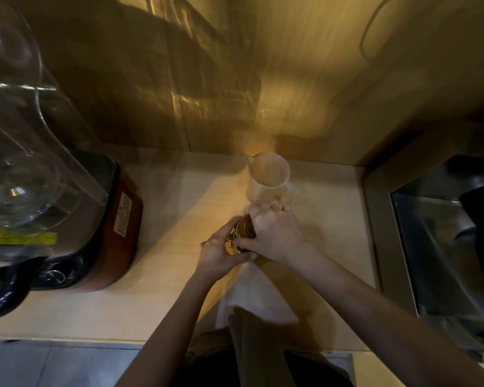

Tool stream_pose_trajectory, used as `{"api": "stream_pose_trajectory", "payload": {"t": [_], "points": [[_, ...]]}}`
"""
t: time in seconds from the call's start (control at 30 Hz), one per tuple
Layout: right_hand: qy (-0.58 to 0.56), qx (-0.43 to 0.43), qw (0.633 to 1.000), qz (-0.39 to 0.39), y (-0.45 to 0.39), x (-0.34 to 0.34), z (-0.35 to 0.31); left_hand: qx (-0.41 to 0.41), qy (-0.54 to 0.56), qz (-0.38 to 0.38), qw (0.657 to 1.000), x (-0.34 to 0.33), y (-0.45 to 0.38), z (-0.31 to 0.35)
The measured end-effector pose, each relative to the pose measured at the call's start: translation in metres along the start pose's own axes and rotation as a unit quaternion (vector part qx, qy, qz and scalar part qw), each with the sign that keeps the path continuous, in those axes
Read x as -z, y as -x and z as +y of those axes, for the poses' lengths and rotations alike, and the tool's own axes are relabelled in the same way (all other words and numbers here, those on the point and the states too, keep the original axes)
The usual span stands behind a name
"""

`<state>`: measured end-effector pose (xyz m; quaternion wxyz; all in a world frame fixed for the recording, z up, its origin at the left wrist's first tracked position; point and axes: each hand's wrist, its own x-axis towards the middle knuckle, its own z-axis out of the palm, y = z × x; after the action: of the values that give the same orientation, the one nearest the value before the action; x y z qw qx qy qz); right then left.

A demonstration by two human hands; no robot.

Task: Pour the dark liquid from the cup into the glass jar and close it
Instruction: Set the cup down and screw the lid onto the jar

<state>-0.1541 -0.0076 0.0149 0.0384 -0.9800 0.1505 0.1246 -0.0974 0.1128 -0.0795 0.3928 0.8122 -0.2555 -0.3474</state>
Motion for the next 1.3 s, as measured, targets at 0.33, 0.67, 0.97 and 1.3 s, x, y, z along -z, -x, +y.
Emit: {"api": "stream_pose_trajectory", "payload": {"t": [0.33, 0.67, 0.97, 1.3], "points": [[-0.083, -0.108, 0.989, -0.051, 0.017, 0.017, 0.005, 0.001, -0.007, -0.011, 1.0, 0.002, -0.002, 0.0], [-0.128, 0.094, 0.977, -0.142, 0.002, 0.002, 0.027, 0.001, -0.01, -0.011, 1.0, 0.004, 0.0, 0.005], [-0.037, -0.015, 0.999, -0.027, 0.012, 0.026, 0.031, 0.0, -0.005, -0.02, 1.0, 0.006, 0.001, 0.007], [-0.038, 0.027, 0.999, -0.025, 0.0, 0.0, 0.025, 0.006, -0.011, -0.012, 1.0, 0.004, 0.0, 0.005]]}}
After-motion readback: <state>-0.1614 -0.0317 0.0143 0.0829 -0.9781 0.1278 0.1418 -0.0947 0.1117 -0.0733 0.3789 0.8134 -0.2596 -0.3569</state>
